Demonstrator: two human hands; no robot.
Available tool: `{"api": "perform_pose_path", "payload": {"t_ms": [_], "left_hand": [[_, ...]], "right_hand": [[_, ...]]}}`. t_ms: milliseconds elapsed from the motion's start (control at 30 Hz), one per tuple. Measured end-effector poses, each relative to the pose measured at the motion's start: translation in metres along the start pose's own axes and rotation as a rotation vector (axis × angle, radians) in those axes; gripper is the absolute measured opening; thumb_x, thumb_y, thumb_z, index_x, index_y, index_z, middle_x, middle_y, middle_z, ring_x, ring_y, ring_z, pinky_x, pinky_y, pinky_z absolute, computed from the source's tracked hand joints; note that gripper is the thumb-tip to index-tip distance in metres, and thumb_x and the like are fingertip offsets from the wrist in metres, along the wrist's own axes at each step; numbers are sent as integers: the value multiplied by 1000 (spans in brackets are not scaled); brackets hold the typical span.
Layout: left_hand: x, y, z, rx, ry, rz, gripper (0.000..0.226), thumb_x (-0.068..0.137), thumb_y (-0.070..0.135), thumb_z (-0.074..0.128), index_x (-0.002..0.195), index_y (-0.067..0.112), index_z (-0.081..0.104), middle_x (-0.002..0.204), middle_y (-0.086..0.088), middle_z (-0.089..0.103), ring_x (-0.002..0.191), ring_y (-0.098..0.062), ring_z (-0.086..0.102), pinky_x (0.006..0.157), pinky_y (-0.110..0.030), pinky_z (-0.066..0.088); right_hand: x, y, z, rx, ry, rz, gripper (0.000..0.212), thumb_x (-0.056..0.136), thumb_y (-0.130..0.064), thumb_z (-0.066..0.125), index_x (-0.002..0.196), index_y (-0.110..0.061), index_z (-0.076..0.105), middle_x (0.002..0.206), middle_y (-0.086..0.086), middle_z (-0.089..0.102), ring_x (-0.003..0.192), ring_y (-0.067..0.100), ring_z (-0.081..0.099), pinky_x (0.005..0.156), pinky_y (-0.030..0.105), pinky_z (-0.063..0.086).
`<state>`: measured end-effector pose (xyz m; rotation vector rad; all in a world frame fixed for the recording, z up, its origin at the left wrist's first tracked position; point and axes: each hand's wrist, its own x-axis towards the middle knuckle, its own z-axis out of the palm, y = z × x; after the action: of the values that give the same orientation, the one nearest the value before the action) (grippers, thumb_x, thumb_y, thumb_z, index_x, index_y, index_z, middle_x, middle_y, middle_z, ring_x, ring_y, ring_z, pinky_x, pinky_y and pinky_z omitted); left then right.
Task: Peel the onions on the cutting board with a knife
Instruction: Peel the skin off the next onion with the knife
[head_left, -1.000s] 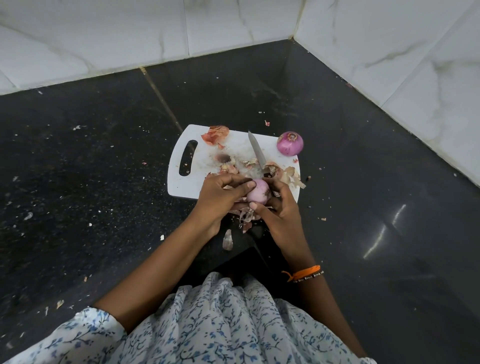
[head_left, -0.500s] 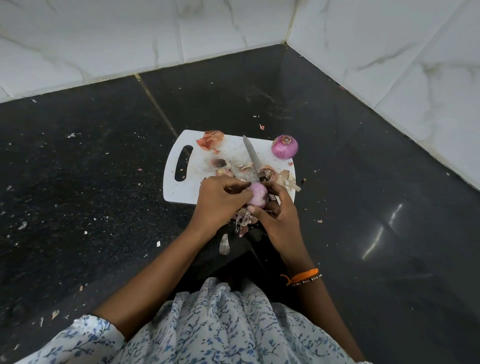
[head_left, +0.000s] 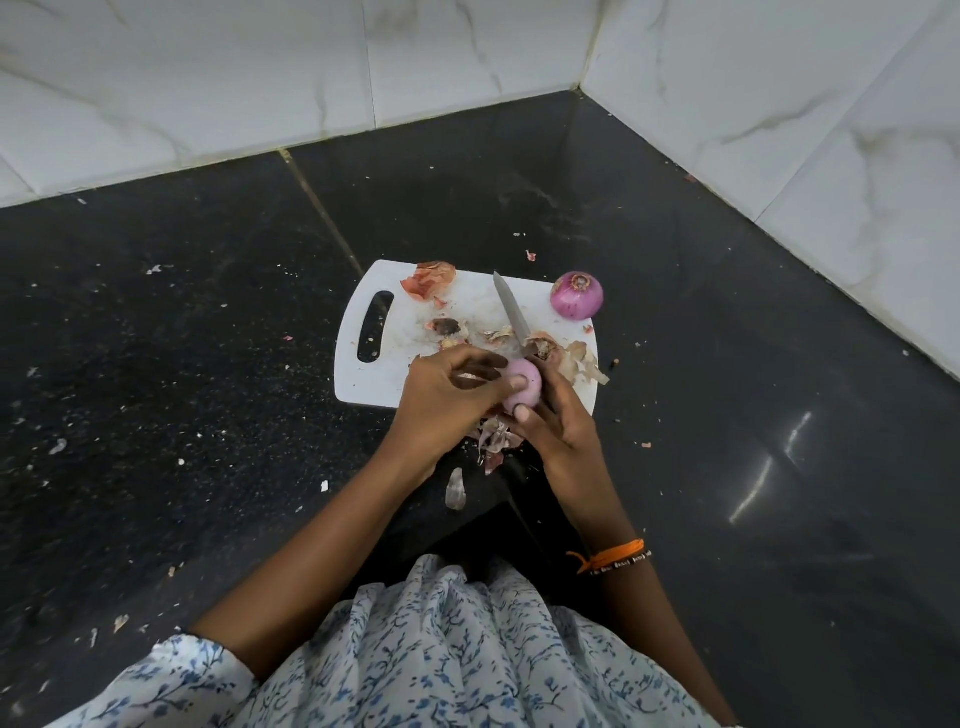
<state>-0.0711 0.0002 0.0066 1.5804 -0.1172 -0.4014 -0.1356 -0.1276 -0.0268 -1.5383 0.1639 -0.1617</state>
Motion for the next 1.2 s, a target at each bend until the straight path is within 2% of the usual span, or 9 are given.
{"api": "perform_pose_path", "payload": {"t_ms": [67, 133, 233, 367, 500, 600, 700, 967, 1200], "left_hand": [[0, -2, 1, 171, -7, 1, 41, 64, 31, 85, 97, 21, 63, 92, 1, 67, 80, -11, 68, 67, -27, 58], [0, -2, 2, 185, 39, -4, 45, 61, 30, 86, 97, 17, 61, 92, -1, 65, 82, -14, 67, 68, -28, 58], [1, -2, 2, -66, 63, -104, 36, 66, 13, 83, 96, 3, 64, 96, -16, 67, 83, -28, 70, 63, -34, 59], [5, -1, -2, -189, 95, -143, 8, 75, 9, 75, 74, 7, 68, 80, -11, 68, 61, -18, 68, 49, -24, 54], [5, 0, -7, -186, 109, -126, 19, 83, 10, 68, 64, 13, 66, 65, -4, 66, 55, -14, 66, 48, -25, 55], [5, -2, -11, -87, 49, -100, 6, 84, 11, 68, 83, 15, 72, 86, -5, 71, 74, -15, 71, 66, -35, 60], [5, 1, -15, 58, 9, 29, 16, 82, 13, 70, 97, 13, 72, 95, -1, 73, 88, -17, 70, 80, -39, 58], [4, 2, -11, 197, 44, 149, 14, 75, 11, 77, 88, 14, 73, 85, 3, 72, 79, -8, 69, 76, -28, 57], [4, -2, -11, 220, 57, 180, 12, 73, 5, 75, 84, 7, 73, 85, -3, 72, 75, -6, 67, 72, -23, 56]], "right_hand": [[0, -2, 1, -55, -11, -7, 47, 93, 0, 53, 135, -19, 44, 127, -6, 58, 111, 3, 60, 90, 18, 48], [-1, -3, 3, -86, -14, -10, 47, 92, 2, 54, 131, -23, 45, 121, -14, 59, 106, -2, 61, 85, 13, 48], [-1, -5, 3, -119, -18, -20, 43, 92, 1, 54, 128, -23, 46, 122, -5, 59, 106, 0, 62, 86, 15, 48], [0, -7, 4, -117, -40, -22, 41, 93, 0, 54, 125, -25, 50, 123, -7, 59, 111, 6, 61, 91, 21, 49], [-1, -10, 8, -154, -60, -26, 43, 94, -3, 53, 118, -38, 51, 118, -21, 59, 110, -2, 59, 87, 15, 48], [0, -9, 5, -175, -47, -11, 38, 95, -10, 53, 125, -34, 50, 125, -4, 61, 114, 12, 59, 93, 25, 49], [1, -6, 2, -193, -46, 10, 39, 96, -11, 52, 133, -25, 47, 131, 3, 58, 117, 18, 58, 98, 31, 49], [1, -5, 2, -201, -38, 33, 43, 96, -8, 51, 138, -13, 45, 134, 6, 55, 123, 18, 54, 104, 41, 44], [0, -5, 3, -216, -47, 18, 42, 95, -8, 53, 134, -23, 46, 133, 2, 56, 121, 14, 55, 104, 42, 45]]}}
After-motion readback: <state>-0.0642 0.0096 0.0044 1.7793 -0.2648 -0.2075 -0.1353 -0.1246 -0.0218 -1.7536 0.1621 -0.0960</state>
